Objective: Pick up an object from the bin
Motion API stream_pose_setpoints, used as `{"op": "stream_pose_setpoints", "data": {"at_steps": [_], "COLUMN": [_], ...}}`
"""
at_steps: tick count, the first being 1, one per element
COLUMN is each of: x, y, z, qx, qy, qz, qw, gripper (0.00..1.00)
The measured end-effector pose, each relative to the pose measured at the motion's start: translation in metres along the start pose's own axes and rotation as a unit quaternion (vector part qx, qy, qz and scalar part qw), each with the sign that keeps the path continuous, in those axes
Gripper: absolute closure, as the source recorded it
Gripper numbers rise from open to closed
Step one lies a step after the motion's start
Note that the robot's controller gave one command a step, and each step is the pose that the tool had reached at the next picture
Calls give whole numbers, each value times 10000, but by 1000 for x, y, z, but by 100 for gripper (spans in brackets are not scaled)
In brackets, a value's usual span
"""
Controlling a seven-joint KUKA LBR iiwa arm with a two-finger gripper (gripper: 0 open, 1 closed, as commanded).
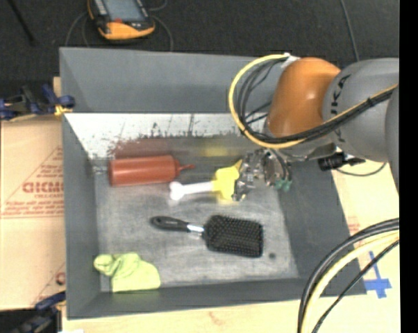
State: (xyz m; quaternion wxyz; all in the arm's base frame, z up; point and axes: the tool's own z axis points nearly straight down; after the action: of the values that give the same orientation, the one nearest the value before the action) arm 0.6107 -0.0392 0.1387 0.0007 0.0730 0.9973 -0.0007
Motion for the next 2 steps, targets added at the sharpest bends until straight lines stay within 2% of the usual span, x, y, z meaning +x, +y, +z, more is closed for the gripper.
{"op": "stream_pose_setpoints", "data": {"at_steps": [1,2], "x": [59,59], "y": [-10,-9], "z": [29,29], "qx": [-4,-5], "qy": [-122,-121], "qz": [-257,-260], "qw": [9996,9996], "gripper": [0,0]}}
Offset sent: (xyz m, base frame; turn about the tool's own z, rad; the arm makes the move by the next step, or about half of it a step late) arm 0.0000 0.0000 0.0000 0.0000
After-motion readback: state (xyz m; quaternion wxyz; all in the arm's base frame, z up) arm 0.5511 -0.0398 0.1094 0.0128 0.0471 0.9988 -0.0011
